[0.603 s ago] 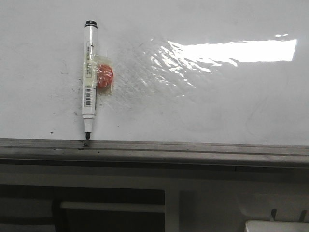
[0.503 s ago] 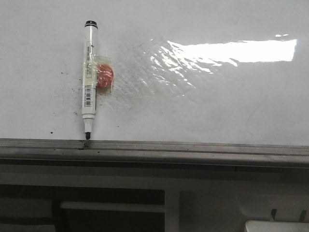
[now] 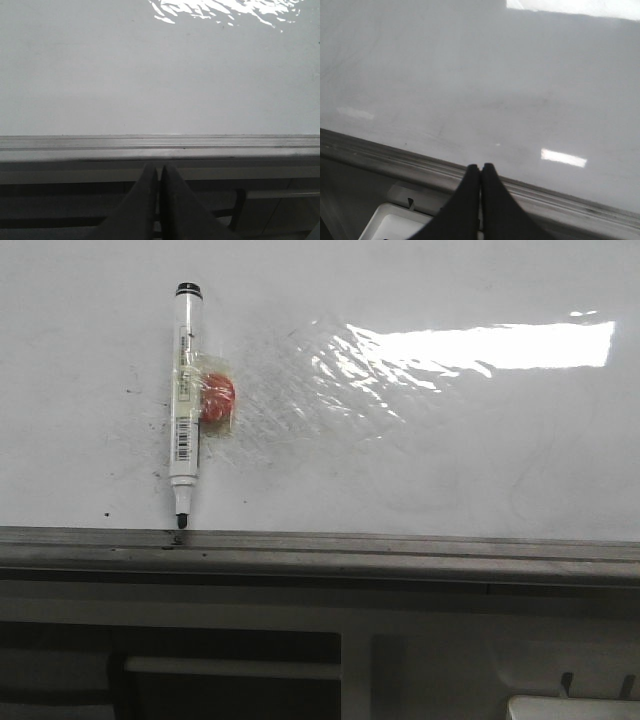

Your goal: Write number 8 on whiteboard

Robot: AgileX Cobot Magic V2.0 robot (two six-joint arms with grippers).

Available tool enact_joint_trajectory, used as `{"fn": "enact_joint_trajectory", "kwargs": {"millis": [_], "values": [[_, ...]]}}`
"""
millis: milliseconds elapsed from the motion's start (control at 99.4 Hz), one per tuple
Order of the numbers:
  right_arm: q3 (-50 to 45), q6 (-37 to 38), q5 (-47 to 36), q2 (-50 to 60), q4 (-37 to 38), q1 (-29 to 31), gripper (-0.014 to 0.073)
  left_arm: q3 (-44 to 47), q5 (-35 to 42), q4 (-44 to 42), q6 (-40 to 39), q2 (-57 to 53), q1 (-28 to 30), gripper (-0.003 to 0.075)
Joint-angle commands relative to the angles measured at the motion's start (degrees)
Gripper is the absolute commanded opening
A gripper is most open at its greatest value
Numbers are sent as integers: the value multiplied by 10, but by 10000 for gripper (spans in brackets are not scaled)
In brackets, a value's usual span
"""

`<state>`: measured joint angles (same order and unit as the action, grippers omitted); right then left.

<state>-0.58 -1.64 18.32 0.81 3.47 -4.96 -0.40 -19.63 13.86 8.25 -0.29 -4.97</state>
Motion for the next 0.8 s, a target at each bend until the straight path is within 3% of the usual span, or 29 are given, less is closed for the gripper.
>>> {"fn": "enact_joint_trajectory", "kwargs": {"millis": [0, 282, 322, 402, 433, 573, 694, 795], "values": [[-7, 1, -30, 10, 7, 3, -63, 23, 23, 4, -6, -15, 2, -20], [-7, 1, -76, 10, 7, 3, -64, 23, 45, 3, -2, -15, 2, -20], [-7, 1, -101, 10, 7, 3, -64, 23, 61, 59, -8, -15, 2, -20], [-7, 1, -166, 10, 2, 3, -64, 23, 74, 316, -32, -15, 0, -20], [-7, 1, -190, 10, -3, 3, -63, 23, 76, 364, -22, -15, 0, -20], [-7, 1, -288, 10, -97, 3, -63, 22, 145, 503, -21, -15, 1, -20], [2, 1, -266, 10, -227, 3, -63, 21, 154, 598, -21, -15, 1, -20], [27, 1, -246, 10, -272, 3, -63, 9, 136, 618, -19, -15, 1, -20]]}}
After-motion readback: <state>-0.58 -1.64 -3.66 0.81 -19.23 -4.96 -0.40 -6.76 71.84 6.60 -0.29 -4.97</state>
